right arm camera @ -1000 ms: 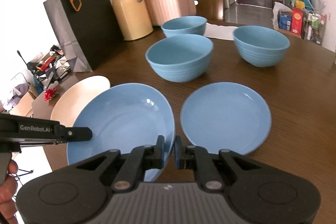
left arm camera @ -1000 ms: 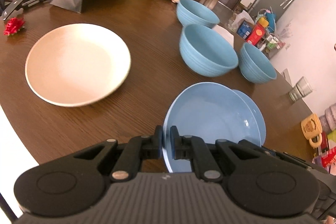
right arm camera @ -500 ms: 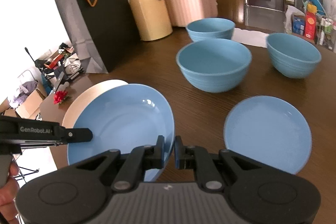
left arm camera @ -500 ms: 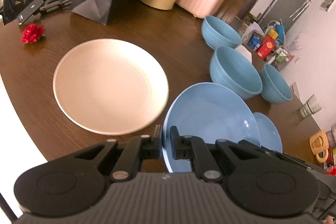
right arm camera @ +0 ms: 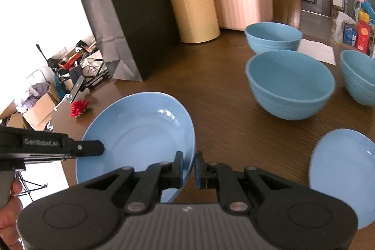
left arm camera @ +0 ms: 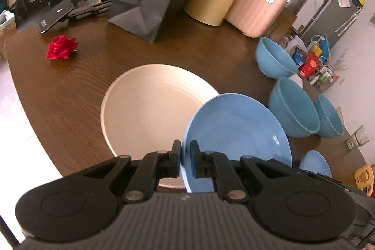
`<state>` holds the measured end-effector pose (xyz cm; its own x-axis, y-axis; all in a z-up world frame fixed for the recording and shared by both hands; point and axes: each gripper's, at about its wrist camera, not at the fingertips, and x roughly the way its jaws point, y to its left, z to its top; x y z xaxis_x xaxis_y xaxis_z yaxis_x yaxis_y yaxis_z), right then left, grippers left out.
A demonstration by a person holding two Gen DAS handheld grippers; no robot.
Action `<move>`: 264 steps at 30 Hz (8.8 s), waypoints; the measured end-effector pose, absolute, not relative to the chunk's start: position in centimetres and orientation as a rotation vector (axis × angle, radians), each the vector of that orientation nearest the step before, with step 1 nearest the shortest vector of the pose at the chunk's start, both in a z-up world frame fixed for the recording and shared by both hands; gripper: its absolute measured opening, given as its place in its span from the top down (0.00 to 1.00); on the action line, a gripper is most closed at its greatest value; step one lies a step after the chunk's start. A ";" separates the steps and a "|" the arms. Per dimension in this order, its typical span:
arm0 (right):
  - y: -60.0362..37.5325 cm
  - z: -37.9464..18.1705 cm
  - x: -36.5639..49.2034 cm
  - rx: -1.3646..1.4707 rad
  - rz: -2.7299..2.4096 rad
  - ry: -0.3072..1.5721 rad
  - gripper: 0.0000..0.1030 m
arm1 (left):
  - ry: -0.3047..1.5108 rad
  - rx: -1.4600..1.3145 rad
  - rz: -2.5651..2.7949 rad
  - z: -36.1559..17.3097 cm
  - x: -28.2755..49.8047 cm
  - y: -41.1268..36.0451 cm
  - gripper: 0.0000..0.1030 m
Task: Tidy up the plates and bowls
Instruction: 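Carry the blue plate with both grippers over to the cream plate, then lower the blue plate into the cream plate and open both grippers, then move both open grippers over to the remaining blue plate, then close both grippers on the rim of the blue plate, then lift and carry the blue plate with both grippers to the plate stack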
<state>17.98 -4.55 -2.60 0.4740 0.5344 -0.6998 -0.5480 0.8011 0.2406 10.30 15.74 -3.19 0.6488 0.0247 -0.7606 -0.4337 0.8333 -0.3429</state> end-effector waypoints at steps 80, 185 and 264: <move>-7.9 -2.6 16.0 -0.002 0.453 0.706 0.00 | 0.701 -0.311 0.201 -2.1 9.8 18.2 0.00; -31.3 -11.3 24.0 0.253 0.364 0.815 0.89 | 0.813 -0.333 -0.086 -11.8 20.6 -7.6 0.87; -14.3 -3.5 17.3 0.115 0.509 0.735 0.90 | 0.658 -0.340 0.125 -3.7 10.8 6.0 0.88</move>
